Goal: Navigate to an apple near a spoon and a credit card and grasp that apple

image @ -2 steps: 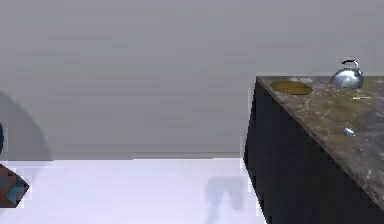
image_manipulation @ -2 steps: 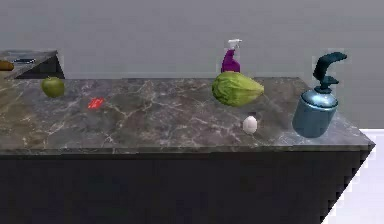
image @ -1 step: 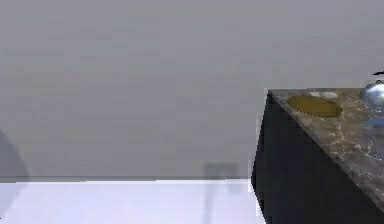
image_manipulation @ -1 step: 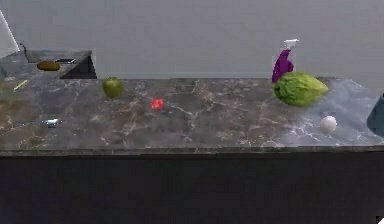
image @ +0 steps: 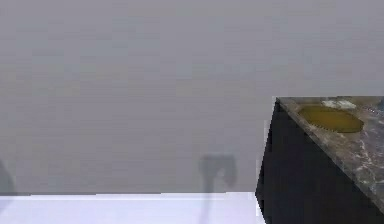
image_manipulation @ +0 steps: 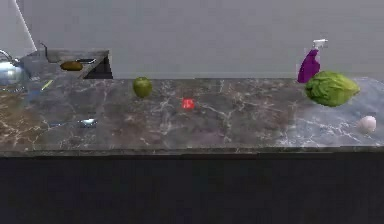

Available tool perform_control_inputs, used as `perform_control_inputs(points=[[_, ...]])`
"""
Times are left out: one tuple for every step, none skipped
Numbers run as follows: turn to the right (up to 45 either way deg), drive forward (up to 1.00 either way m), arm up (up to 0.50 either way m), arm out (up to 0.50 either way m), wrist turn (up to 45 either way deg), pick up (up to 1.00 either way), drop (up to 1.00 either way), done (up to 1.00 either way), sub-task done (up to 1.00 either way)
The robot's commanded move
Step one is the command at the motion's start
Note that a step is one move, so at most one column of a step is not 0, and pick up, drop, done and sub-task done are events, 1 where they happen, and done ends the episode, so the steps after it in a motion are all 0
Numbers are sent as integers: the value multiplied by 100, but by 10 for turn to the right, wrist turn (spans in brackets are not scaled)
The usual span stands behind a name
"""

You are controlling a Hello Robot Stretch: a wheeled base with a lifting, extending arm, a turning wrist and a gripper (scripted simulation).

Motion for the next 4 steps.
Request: perform_control_inputs(points=[[-90,0,0,0,0,0,0,0,0],[450,0,0,0,0,0,0,0,0],[450,0,0,0,0,0,0,0,0],[450,0,0,0,0,0,0,0,0]])
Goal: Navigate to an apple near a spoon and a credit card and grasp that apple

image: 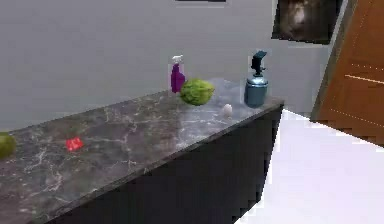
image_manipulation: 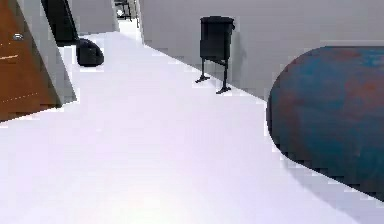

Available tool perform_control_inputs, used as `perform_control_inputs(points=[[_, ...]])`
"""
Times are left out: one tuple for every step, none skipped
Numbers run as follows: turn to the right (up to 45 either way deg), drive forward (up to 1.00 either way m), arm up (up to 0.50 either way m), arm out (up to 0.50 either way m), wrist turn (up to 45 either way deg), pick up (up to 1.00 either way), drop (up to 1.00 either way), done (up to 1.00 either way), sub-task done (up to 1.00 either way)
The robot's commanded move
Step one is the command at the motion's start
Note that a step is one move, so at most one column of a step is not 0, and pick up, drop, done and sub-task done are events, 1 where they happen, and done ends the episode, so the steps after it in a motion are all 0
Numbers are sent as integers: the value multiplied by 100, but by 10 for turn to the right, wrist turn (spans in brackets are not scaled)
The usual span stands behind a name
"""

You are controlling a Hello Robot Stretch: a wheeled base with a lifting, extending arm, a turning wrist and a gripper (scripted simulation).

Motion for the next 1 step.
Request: perform_control_inputs(points=[[360,0,0,0,0,0,0,0,0]])
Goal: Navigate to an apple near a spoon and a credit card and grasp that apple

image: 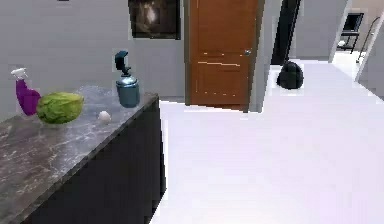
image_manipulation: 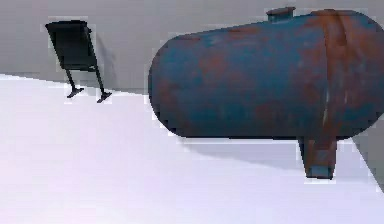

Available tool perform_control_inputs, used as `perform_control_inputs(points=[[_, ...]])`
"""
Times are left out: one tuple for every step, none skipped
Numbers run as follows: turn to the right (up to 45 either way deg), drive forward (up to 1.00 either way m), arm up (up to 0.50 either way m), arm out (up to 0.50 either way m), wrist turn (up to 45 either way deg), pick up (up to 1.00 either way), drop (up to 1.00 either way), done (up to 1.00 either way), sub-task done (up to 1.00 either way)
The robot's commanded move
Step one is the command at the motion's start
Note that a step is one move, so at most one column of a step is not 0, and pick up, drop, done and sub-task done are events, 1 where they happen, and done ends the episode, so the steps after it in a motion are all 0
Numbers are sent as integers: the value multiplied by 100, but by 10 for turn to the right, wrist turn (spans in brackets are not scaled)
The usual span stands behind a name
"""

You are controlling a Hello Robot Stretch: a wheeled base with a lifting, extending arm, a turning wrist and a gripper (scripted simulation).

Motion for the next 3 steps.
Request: perform_control_inputs(points=[[0,100,0,0,0,0,0,0,0],[0,30,0,0,0,0,0,0,0],[-240,0,0,0,0,0,0,0,0]])
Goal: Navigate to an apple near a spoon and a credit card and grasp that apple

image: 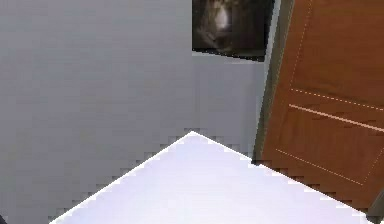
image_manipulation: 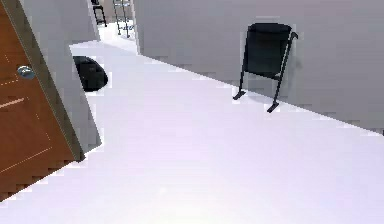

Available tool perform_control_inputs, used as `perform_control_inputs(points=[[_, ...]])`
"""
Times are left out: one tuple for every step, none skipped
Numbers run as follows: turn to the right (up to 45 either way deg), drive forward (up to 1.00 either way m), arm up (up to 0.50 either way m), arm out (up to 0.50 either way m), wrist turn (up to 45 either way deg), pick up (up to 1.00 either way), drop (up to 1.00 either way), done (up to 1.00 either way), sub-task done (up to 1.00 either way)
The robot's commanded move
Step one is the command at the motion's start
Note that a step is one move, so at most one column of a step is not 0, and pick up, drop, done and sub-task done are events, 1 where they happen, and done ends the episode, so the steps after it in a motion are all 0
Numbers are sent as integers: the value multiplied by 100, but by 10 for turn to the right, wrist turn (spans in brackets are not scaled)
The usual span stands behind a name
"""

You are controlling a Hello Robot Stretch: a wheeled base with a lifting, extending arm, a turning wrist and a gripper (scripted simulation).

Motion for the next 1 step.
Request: perform_control_inputs(points=[[0,20,0,0,0,0,0,0,0]])
